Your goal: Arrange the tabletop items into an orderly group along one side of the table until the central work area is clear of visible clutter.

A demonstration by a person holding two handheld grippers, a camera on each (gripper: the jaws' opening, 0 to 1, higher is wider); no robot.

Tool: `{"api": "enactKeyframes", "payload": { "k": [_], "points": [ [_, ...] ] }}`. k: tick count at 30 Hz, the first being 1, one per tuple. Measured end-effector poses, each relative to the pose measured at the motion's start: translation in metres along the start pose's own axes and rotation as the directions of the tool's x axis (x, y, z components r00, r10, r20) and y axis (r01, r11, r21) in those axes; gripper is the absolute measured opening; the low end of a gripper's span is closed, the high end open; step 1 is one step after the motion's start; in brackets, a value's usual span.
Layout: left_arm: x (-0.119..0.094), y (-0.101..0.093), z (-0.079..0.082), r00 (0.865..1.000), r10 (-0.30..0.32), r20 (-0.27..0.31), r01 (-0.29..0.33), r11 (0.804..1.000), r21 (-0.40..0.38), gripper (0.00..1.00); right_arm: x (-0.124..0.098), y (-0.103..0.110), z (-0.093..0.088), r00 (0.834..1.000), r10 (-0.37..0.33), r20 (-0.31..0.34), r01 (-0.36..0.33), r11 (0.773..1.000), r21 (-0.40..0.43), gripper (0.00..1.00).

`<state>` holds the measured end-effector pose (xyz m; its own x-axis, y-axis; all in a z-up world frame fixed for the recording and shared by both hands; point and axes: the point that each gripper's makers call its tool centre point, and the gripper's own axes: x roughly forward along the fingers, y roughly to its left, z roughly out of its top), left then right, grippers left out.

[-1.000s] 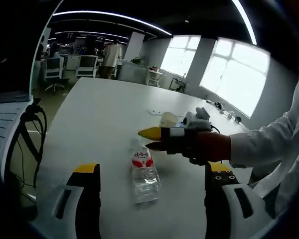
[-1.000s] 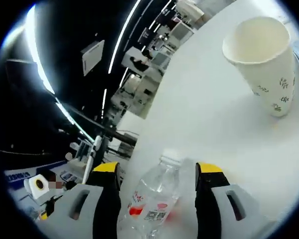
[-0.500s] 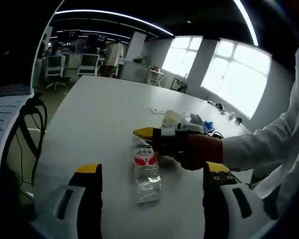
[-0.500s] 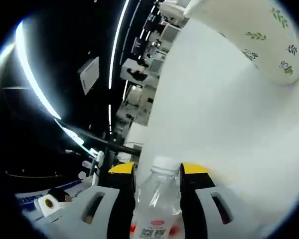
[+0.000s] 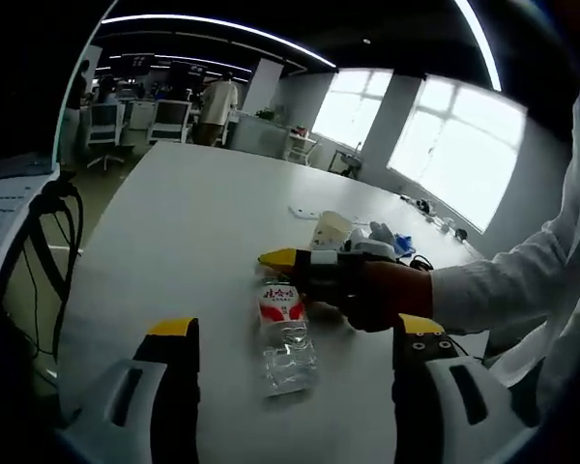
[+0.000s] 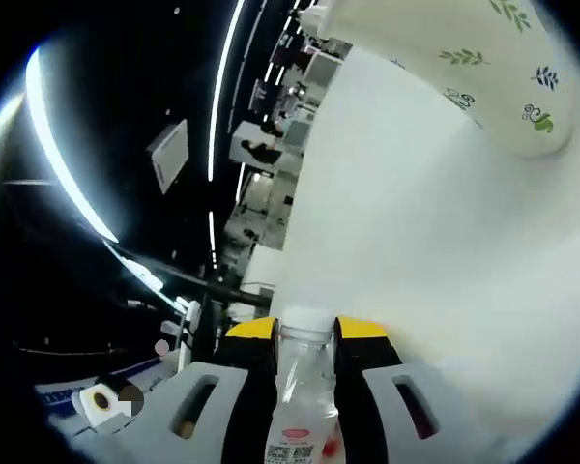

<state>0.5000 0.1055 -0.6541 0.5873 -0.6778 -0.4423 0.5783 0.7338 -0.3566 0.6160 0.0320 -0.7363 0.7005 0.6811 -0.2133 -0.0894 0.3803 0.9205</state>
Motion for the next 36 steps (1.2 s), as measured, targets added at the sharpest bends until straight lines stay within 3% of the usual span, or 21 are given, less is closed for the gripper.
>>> {"api": "enactKeyframes", "payload": {
  "k": [10, 18, 24, 29, 32, 34, 36],
  "points": [
    [0.007, 0.004, -0.001, 1.0, -0.024, -0.012, 0.024, 1.0, 0.01, 0.83, -0.009, 0.014, 0.003, 0.999, 0.034, 0.007, -0.033, 0.998, -0.055, 0.19],
    [0.018, 0.001, 0.0, 0.996, -0.083, -0.019, 0.083, 0.996, 0.017, 0.85, -0.019, 0.045, 0.004, 0.995, 0.101, -0.012, -0.101, 0.976, -0.191, 0.18],
    [0.037, -0.001, 0.002, 0.987, -0.162, -0.003, 0.162, 0.987, -0.012, 0.82, -0.027, 0.074, -0.005, 0.985, 0.156, -0.067, -0.169, 0.932, -0.322, 0.18],
    [0.055, -0.002, -0.006, 0.973, -0.231, -0.019, 0.231, 0.973, -0.02, 0.81, -0.033, 0.097, -0.018, 0.969, 0.199, -0.144, -0.243, 0.869, -0.432, 0.18],
    [0.061, -0.015, -0.01, 0.947, -0.322, -0.001, 0.321, 0.945, -0.06, 0.78, -0.035, 0.104, -0.022, 0.966, 0.197, -0.17, -0.255, 0.846, -0.469, 0.18],
    [0.061, -0.021, -0.016, 0.93, -0.367, -0.019, 0.366, 0.929, -0.053, 0.73, -0.037, 0.111, -0.027, 0.959, 0.205, -0.193, -0.276, 0.823, -0.497, 0.18],
    [0.062, -0.022, -0.02, 0.925, -0.378, -0.031, 0.376, 0.925, -0.056, 0.64, -0.039, 0.115, -0.031, 0.955, 0.208, -0.211, -0.291, 0.801, -0.523, 0.18]
  ]
}}
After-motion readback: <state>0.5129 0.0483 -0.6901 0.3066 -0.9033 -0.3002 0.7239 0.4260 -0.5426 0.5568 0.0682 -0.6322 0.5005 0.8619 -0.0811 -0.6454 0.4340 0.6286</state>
